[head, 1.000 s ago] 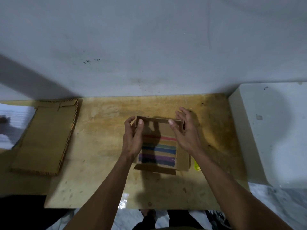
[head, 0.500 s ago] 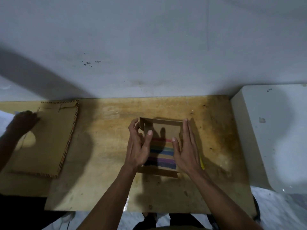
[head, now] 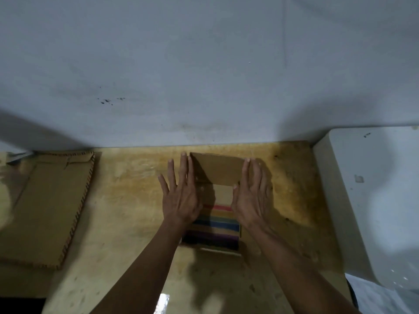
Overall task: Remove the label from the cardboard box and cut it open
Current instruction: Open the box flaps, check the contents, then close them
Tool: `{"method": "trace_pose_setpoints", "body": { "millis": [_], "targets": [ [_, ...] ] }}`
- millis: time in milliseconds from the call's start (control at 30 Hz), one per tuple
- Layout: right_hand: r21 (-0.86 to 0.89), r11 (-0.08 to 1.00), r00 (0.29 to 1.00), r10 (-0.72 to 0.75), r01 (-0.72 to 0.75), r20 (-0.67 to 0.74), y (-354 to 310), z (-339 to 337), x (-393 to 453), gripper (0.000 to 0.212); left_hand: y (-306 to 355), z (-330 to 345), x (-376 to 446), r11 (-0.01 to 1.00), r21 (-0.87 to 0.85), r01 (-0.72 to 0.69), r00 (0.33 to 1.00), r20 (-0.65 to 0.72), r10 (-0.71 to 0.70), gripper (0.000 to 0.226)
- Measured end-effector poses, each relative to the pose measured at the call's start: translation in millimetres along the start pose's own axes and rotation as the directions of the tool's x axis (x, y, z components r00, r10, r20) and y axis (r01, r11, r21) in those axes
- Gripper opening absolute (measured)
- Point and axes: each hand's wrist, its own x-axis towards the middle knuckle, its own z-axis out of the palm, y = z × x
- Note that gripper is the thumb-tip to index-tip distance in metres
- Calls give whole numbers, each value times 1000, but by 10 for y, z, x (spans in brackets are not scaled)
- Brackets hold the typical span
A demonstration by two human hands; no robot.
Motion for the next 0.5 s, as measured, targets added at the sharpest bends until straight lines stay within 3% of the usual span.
{"method": "trace_pose_setpoints", "body": {
  "millis": [67,167,333,500],
  "targets": [
    [-50,998,999,-24,23,-24,13,60,1,87,-9,23,32,988,151,-45,998,-28,49,86],
    [-122,989,996,-81,85,42,106,190,-30,84,-29,78,72,964,255,-76,997,45,67,84],
    [-212,970,972,-69,118,226,264,322,-68,85,-35,186,64,972,234,-23,984,179,-20,93],
    [-254,960,944,-30,119,327,323,351,-14,86,-77,339,11,982,182,-45,972,237,0,91]
  ]
}}
